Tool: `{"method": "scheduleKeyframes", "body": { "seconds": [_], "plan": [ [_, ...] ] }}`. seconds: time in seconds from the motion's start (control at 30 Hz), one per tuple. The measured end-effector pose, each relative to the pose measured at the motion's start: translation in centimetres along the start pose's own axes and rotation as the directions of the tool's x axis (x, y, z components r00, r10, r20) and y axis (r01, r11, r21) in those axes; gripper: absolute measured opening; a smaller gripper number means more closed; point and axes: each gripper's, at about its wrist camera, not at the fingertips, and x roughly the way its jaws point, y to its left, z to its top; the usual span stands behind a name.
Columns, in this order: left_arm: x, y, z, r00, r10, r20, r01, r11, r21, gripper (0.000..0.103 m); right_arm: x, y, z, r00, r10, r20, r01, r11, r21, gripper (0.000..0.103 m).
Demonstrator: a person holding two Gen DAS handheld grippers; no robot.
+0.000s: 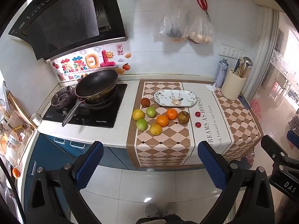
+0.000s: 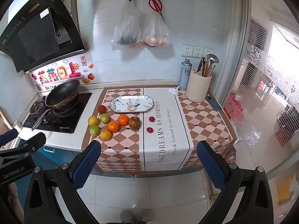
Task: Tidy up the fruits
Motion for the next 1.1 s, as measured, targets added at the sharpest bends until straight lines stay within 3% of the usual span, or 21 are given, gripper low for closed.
{"method": "scheduleKeyframes", "body": {
  "seconds": [1.1],
  "plan": [
    [-0.02,-0.13,0.0,1.0,0.008,0.019,-0.008,1.0,0.005,0.103,-0.32,0.32,-0.11,1.0,0.025,-0.008,-0.025,1.0,0.008,0.103]
  ]
}}
